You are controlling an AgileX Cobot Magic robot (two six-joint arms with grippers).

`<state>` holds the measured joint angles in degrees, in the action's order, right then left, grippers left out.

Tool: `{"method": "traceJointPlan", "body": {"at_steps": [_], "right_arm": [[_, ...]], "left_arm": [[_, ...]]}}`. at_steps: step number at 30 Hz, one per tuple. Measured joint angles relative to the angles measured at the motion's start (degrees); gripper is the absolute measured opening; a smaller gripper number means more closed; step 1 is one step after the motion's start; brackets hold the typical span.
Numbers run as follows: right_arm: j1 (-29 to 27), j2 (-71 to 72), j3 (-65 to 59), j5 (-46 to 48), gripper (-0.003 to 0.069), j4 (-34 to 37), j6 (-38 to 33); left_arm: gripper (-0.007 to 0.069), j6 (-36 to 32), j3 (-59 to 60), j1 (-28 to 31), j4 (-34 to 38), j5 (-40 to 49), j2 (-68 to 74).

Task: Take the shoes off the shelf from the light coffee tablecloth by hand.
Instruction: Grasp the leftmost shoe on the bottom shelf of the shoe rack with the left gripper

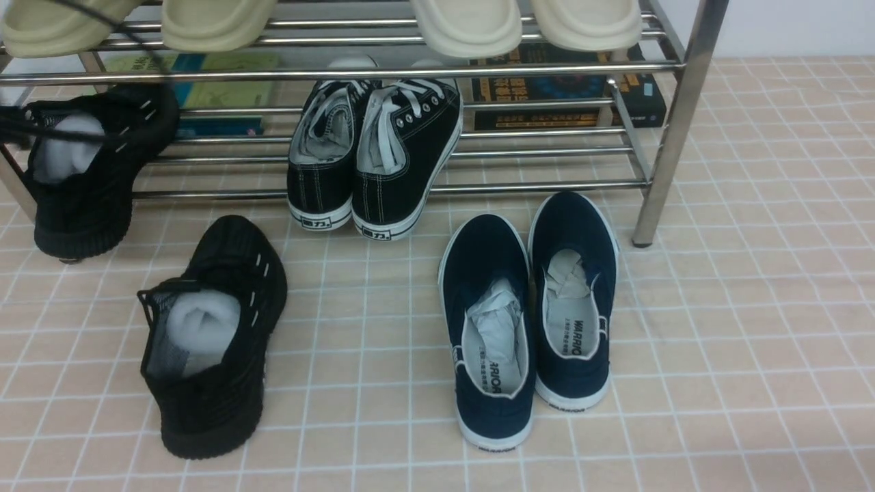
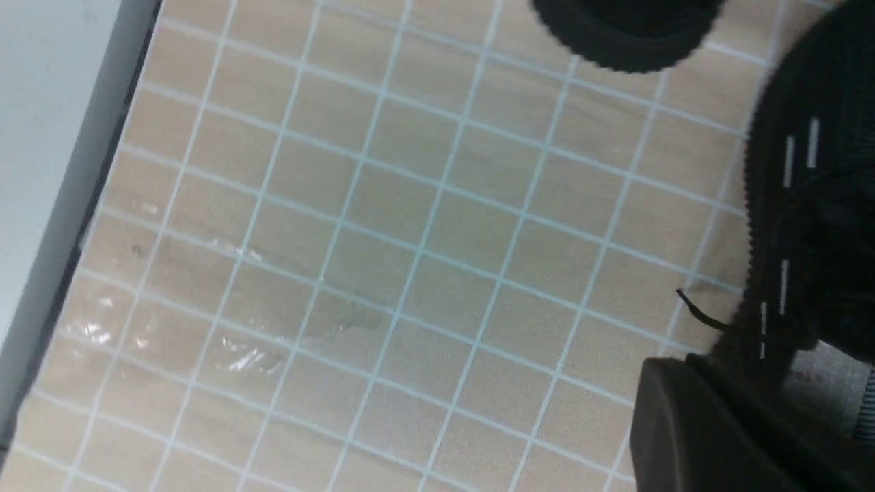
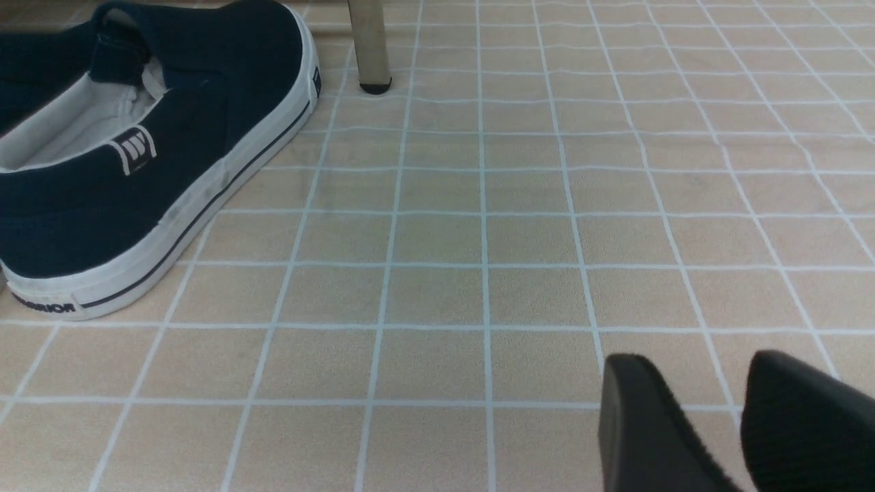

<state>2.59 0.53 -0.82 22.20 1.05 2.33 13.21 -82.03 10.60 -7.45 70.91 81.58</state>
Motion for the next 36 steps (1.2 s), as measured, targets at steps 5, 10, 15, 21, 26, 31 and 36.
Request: {"method": "traceJointPlan", "body": {"at_steps": [5,10,15,21,26,31,36], "right_arm": [[0.00,0.00,0.00,0.00,0.0239,0.00,0.00],[0.00,0.00,0.00,0.00,0.0239,0.00,0.00],[0.00,0.00,0.00,0.00,0.0239,0.00,0.00],[0.00,0.00,0.00,0.00,0.0239,0.00,0.00],[0.00,0.00,0.00,0.00,0.0239,0.00,0.00],[0.00,0.00,0.00,0.00,0.0239,0.00,0.00],[0.00,0.00,0.00,0.00,0.0239,0.00,0.00]], "left_arm": [[0.0026,-0.05,0.00,9.59,10.69,-7.14,0.00],[0.0090,-0.43,0.00,10.45,15.19,-11.14,0.06],[0.0251,-1.73,0.00,10.52,16.11,-11.59,1.42],[0.0486,-3.40,0.00,10.58,19.54,-13.26,5.63],[0.0551,-4.75,0.00,10.58,21.92,-16.92,8.87],[0.0558,-4.91,0.00,10.58,23.99,-22.06,13.15],[0.0558,-5.04,0.00,10.58,25.67,-24.66,16.09]]}}
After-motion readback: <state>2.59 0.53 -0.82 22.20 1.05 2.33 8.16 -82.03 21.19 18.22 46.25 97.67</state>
